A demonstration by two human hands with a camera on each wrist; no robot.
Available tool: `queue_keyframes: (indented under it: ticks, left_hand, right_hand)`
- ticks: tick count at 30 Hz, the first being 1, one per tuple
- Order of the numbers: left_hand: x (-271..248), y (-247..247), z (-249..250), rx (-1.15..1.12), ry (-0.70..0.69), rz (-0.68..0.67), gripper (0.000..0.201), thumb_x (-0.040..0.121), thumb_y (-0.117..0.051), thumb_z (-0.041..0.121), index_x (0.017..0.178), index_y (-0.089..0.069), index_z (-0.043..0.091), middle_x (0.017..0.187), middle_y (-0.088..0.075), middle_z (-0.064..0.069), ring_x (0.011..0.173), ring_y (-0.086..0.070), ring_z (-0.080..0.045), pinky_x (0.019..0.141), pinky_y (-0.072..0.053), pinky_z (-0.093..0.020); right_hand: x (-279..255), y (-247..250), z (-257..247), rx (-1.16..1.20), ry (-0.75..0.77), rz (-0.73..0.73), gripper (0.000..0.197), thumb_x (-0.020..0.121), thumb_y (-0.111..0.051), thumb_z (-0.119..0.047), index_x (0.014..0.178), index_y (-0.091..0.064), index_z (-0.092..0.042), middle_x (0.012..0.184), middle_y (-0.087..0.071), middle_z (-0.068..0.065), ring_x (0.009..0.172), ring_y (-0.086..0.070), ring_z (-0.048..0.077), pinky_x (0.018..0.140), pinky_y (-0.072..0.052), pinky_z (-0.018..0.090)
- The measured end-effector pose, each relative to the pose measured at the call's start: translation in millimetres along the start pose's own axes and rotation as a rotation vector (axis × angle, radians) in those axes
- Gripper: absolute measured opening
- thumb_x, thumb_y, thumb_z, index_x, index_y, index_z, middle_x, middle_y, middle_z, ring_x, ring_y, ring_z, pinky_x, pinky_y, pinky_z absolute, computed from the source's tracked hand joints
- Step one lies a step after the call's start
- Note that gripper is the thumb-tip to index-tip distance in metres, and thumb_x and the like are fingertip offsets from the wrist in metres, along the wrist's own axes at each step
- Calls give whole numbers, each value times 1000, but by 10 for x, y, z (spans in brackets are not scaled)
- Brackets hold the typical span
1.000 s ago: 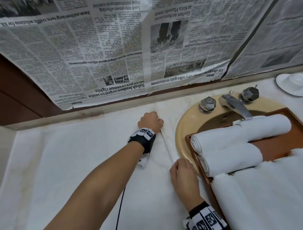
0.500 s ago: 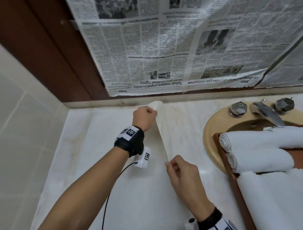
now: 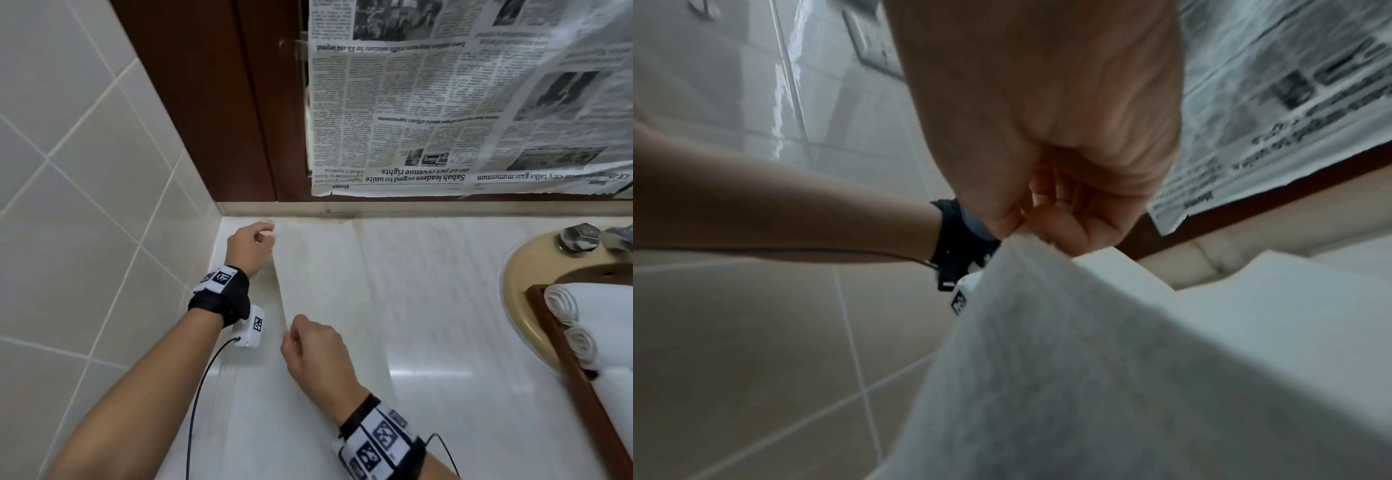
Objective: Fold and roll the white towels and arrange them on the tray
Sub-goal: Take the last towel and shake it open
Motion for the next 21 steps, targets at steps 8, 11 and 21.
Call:
queue_keyframes:
  ticks: [8,11,21]
  left_hand:
    - [239,-119,-544,125,160,-87,20,90,-65,28,93,-69,10,92,-70,-9,94,-62,-29,85,-48,-32]
    - [364,-131,-544,69,123,-82,15,89,-69,25,104,-69,20,88,-66,-3,91,-59,-23,84,-44,-26]
    - [729,-186,-573,7,147,25,28,92,-67,21,120,-68,19,96,-63,0,96,-57,-20,91,-43,-23]
  right_hand:
    - [244,-564,120,-39,-79,-235,23,100,-44,-29,92,-51,-8,84,-63,11,72,-56,30,59,-43,35]
    - [221,-622,199,8,-72,-282,23,99,-45,-31,92,-52,-10,82,-64,9,72,-58,29,63,-50,40]
    - [431,-455,309,118,-22,-215,19,99,-49,-33,86,-47,-20,69,-55,-3,65,-52,23,63,-47,37]
Point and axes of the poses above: each hand's wrist, its own x-axis towards the middle knuckle, its own y-axis out of the back of the hand, z = x × y, the point moved 1 cm from there along x, towards the middle knuckle
